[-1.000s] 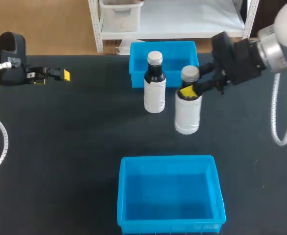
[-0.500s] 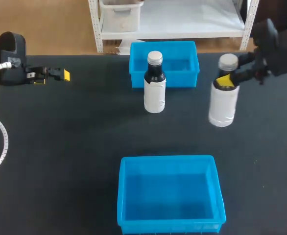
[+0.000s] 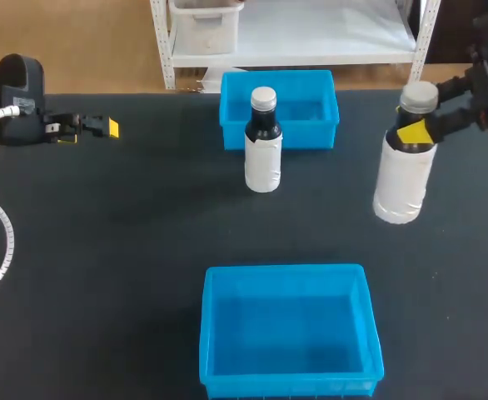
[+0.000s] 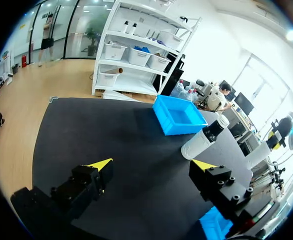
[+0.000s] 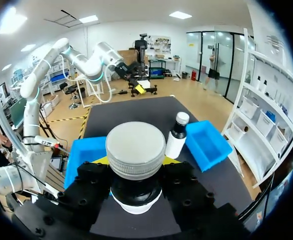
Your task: Pick up the bottle, and place it in the far bin if it is heavy, or in the near bin if it is light.
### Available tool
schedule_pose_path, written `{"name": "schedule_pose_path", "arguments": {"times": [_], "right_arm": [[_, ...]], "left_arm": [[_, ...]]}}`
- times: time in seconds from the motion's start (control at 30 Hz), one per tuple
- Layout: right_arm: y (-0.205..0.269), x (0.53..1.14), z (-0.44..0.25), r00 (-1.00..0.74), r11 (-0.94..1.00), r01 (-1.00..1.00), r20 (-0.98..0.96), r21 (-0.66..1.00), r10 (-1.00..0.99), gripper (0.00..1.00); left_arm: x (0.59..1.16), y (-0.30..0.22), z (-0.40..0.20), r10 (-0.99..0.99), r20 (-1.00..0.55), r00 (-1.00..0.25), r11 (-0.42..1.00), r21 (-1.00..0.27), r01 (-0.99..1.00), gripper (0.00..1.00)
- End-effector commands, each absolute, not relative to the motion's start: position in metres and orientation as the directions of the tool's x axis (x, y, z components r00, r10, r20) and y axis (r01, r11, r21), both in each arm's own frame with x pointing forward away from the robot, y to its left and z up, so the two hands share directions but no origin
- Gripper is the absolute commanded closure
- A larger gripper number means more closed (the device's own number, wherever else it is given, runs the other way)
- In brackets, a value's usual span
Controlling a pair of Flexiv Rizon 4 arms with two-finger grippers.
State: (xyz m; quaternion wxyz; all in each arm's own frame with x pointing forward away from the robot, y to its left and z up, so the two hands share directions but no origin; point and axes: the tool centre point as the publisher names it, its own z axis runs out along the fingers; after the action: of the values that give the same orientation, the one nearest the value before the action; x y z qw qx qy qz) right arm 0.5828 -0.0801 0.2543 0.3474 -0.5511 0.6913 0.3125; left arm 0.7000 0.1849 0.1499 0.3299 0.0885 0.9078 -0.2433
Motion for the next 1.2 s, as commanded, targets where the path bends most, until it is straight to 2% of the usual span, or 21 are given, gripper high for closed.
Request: {"name": "schedule_pose_path", "arguments": {"times": [0.03, 0.73, 1.2], "right_arm": [[-0.082, 0.557, 0.275, -0.133, 0.177, -0.983, -0.841, 0.046, -0.525, 1.0], [0.025, 0.481, 0.269, 0.035, -0.174, -0.983, -0.868, 0.059, -0.494, 1.0], [0.078, 0.459, 0.244, 0.069, -0.341, -0.934, -0.883, 0.106, -0.465, 1.0]], "left_arm": [[0.7, 0.185, 0.15, 0.0, -0.642, -0.767, 0.866, -0.383, 0.321, 0.0], [0.7, 0.185, 0.15, 0.0, -0.642, -0.767, 0.866, -0.383, 0.321, 0.0], [0.7, 0.185, 0.15, 0.0, -0.642, -0.767, 0.866, -0.383, 0.321, 0.0]]}}
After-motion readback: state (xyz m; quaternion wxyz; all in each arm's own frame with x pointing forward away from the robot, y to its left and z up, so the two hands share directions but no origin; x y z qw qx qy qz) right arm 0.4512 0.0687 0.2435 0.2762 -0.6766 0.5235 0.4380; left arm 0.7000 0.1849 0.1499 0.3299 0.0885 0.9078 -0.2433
